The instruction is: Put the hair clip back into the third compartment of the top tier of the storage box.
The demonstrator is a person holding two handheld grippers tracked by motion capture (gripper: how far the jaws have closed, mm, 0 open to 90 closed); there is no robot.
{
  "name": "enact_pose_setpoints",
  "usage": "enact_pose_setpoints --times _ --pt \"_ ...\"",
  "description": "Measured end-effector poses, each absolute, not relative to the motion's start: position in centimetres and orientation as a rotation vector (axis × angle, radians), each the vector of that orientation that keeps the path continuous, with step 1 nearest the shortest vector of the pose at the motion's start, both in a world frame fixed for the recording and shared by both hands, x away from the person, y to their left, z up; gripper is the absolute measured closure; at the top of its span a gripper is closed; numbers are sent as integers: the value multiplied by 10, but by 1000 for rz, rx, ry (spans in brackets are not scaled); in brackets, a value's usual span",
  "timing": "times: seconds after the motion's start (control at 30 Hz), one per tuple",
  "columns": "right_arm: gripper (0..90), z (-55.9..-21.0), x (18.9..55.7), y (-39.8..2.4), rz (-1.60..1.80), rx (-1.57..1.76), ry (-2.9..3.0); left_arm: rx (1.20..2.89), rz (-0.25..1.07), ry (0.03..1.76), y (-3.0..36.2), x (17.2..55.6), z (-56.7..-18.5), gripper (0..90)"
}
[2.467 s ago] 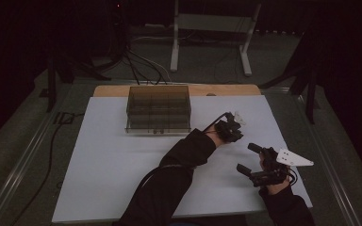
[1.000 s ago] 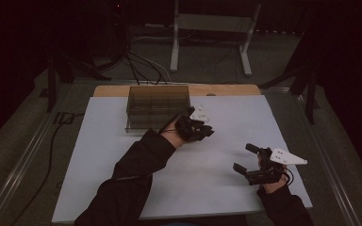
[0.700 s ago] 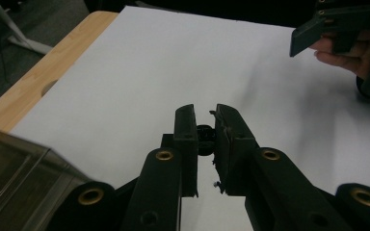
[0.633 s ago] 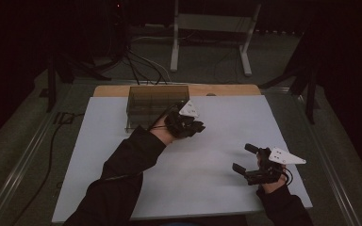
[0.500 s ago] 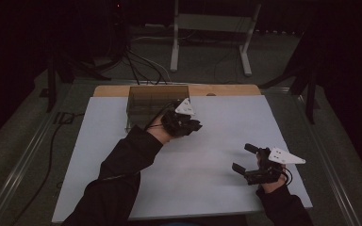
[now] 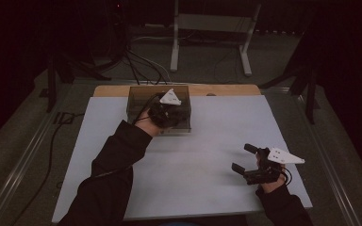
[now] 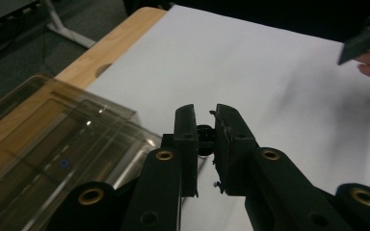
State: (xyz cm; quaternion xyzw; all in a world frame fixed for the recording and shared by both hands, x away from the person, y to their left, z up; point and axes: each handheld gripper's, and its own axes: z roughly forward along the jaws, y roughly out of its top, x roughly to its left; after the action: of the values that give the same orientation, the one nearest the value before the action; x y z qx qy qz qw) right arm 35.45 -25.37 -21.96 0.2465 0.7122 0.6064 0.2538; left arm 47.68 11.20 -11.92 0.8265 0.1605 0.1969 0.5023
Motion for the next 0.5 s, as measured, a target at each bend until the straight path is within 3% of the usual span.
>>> enact_pose_setpoints --times 0.5 --pt "0 -220 355 -255 1642 681 1933 1975 458 500 124 500 -134 816"
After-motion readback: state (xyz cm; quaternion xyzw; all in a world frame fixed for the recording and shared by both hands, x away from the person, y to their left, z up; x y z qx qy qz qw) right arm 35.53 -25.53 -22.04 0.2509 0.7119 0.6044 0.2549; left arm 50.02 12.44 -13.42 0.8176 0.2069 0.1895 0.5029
